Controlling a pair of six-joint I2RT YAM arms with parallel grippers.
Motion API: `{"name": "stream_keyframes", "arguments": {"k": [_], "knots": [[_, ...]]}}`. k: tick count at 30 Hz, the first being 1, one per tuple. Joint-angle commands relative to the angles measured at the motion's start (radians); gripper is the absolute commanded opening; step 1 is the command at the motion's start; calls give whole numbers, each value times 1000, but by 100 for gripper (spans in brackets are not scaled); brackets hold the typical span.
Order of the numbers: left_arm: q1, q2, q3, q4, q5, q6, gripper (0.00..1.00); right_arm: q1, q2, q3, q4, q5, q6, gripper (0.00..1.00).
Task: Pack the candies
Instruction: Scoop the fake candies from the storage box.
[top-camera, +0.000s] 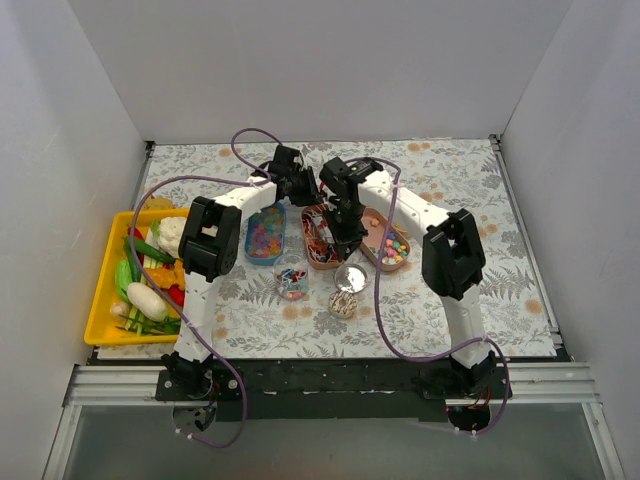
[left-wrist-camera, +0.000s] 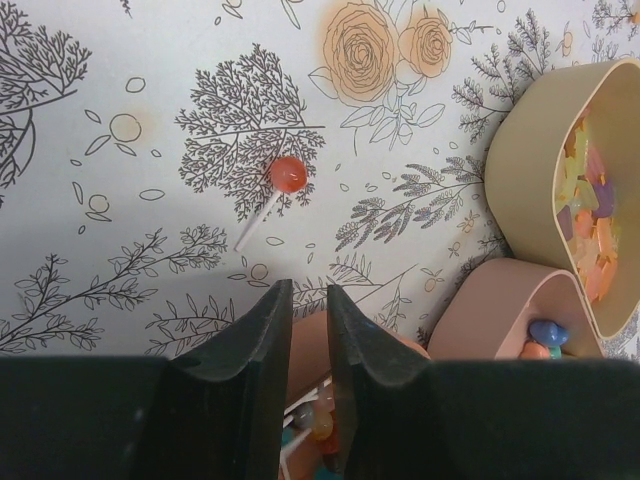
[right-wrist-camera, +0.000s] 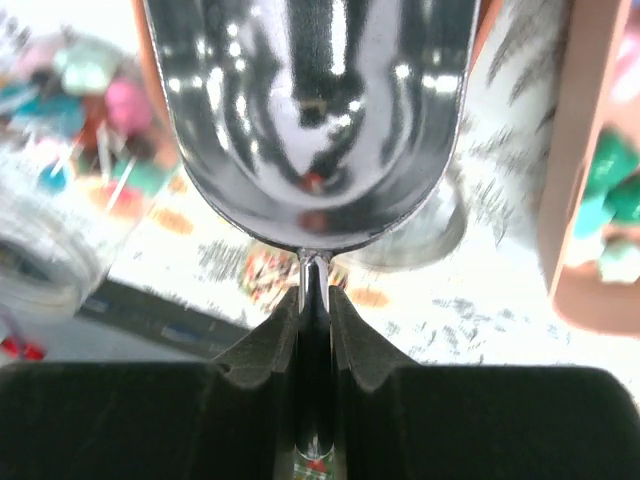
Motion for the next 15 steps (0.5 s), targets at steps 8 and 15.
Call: {"name": "stream_keyframes", "arguments": {"k": [8,15], "knots": [[-6,-63,-55,31,25,31,20,-22,-127,-137,-126,-298,-5,1],[-9,-95,-105,76,45,43,20,-33,-109,-173,-125,-384,22,1]]}}
